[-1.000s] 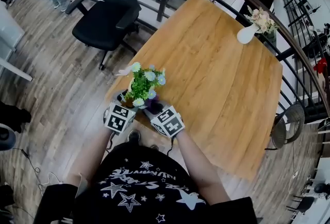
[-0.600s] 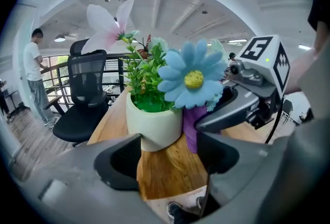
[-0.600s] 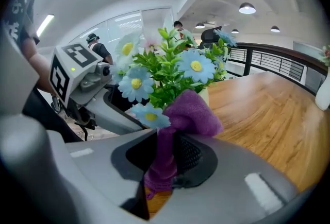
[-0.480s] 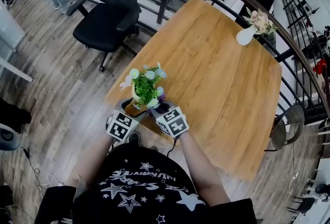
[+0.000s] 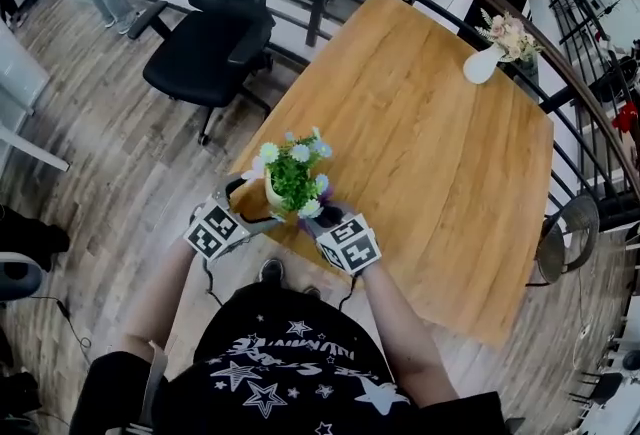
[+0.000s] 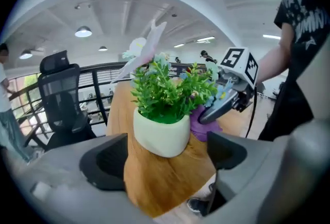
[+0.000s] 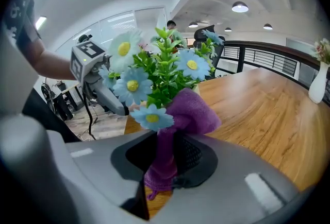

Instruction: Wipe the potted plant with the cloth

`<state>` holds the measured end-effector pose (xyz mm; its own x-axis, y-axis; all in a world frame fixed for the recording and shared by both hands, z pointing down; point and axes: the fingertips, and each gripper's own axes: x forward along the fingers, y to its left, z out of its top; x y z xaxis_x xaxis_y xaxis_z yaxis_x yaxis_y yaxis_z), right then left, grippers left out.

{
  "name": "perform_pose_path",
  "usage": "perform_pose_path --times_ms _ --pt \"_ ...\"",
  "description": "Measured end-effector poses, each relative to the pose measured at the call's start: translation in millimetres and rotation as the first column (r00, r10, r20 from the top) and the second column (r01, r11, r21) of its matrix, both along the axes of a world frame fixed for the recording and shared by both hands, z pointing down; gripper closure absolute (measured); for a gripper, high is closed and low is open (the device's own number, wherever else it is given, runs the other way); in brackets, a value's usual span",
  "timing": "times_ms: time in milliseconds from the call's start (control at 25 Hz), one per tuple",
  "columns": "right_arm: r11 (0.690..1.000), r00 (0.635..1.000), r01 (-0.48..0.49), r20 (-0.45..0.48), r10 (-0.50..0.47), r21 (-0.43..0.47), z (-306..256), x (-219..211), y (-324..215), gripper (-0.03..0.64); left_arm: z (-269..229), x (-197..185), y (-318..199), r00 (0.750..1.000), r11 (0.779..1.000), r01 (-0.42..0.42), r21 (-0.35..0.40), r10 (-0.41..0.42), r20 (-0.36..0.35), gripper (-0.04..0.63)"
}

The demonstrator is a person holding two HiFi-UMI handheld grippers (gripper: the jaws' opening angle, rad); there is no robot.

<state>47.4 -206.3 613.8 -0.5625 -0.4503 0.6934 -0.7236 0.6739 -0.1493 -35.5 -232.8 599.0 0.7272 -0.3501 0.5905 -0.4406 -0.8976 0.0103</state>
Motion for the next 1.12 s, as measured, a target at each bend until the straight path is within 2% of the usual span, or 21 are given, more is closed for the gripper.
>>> perform_pose_path --times_ms 80,160,240,360,480,560,760,880,1000,1120 --pt "1.000 1.000 -0.008 -0.001 0.008 -0.005 0 0 0 0.535 1 2 -9 0.994 0.994 -0.109 0.023 0.108 0.022 0.066" --pt "1.000 1.000 -0.013 -0.005 0.013 -0.011 -1 0 1 0.535 4 5 -17 0.980 0.980 -0.197 0.015 0.196 0.041 0.023" --pt "1.000 1.000 -0.019 -0.006 0.019 -0.020 0 0 2 0.535 10 6 -23 0.959 0.962 -0.272 0.011 0.270 0.080 0.011" --pt "0.999 1.000 -0.023 -0.003 0.023 -0.036 2 0 0 0.535 20 8 -26 0.917 0.925 -0.381 -0.001 0.378 0.129 0.011" --pt "0.998 1.000 -0.016 -0.012 0.015 -0.053 3 1 -2 0.535 28 13 -26 0.859 0.871 -0.491 -0.007 0.485 0.164 0.011" --pt "0.998 1.000 -0.013 -0.016 0.012 -0.060 2 1 -3 0.535 33 16 -29 0.832 0.847 -0.532 -0.006 0.524 0.183 0.012" --pt "0.998 1.000 -0.017 -0.013 0.016 -0.068 4 4 -3 0.535 34 29 -38 0.819 0.831 -0.556 0.003 0.547 0.174 0.015" --pt "0.997 1.000 -0.022 -0.010 0.022 -0.068 4 3 -2 0.535 35 31 -33 0.802 0.817 -0.577 -0.012 0.569 0.182 0.060" --pt "0.998 1.000 -0.019 -0.006 0.018 -0.068 4 2 -3 0.535 36 28 -34 0.815 0.830 -0.557 -0.012 0.550 0.182 0.061" --pt "0.998 1.000 -0.013 -0.007 0.012 -0.066 5 0 -4 0.535 37 26 -34 0.842 0.857 -0.515 -0.011 0.509 0.177 0.064"
